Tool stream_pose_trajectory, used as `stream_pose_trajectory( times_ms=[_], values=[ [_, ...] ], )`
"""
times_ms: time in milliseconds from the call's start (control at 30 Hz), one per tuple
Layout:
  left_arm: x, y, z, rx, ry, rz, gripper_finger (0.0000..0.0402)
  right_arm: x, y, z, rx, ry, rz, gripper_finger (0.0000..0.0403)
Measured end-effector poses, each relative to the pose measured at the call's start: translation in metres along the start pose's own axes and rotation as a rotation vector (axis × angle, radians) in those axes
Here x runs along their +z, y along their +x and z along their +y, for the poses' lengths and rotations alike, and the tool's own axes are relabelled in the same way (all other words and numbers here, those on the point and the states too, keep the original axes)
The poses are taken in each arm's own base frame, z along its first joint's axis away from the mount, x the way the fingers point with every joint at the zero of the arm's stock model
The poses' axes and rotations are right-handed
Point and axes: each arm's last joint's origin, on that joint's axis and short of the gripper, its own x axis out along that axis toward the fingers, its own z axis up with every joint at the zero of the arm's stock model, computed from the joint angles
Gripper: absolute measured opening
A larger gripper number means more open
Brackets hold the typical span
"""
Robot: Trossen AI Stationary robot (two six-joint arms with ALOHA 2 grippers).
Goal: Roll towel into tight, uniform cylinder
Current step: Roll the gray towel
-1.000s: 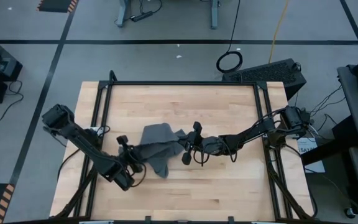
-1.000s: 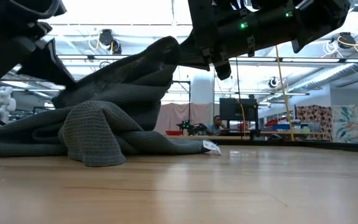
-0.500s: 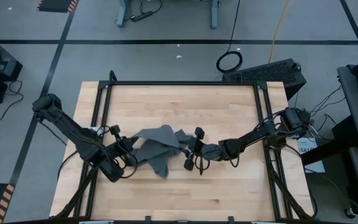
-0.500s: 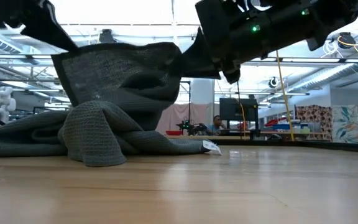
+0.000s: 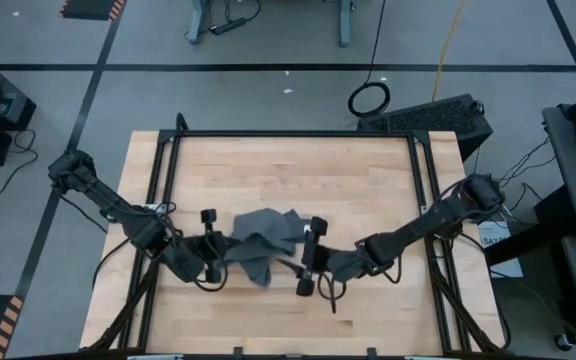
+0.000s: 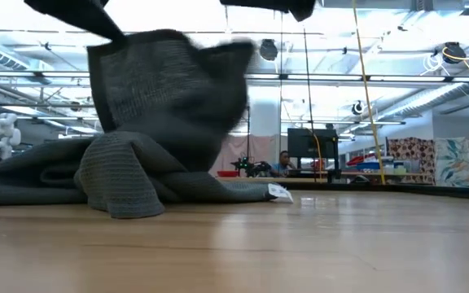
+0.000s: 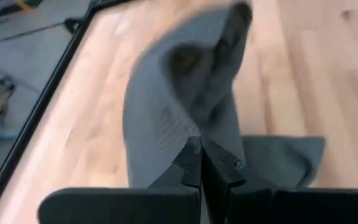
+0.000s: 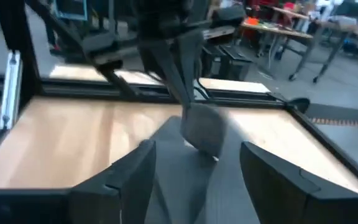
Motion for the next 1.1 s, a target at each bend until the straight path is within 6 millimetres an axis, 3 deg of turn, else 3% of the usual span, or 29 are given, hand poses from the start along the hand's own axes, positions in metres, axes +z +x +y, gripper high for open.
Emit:
stream_pose_trajectory(
  times_ms=[133, 233, 533, 833, 1100],
  values=[
    [0.004, 0.002, 0.0, -0.009, 0.035, -0.021, 0.0002, -0.015, 0.001, 0.001, -0.035, -0.087, 0.128, 0.0224],
    [0.004, 0.004, 0.002, -0.002, 0.036, -0.018, 0.0002, -0.023, 0.0, -0.002, -0.06, -0.06, 0.198, 0.0224],
    [0.007, 0.01, 0.011, 0.03, 0.023, -0.018, 0.0002, -0.005, 0.026, -0.003, 0.006, 0.018, -0.071, 0.0224],
    [0.013, 0.011, 0.011, 0.022, -0.019, -0.066, 0.0002, -0.031, 0.049, -0.002, -0.022, 0.016, -0.032, 0.0224],
    [0.012, 0.02, 0.008, 0.035, -0.01, -0.047, 0.0002, -0.035, 0.054, -0.007, -0.091, 0.02, -0.026, 0.0224]
  ],
)
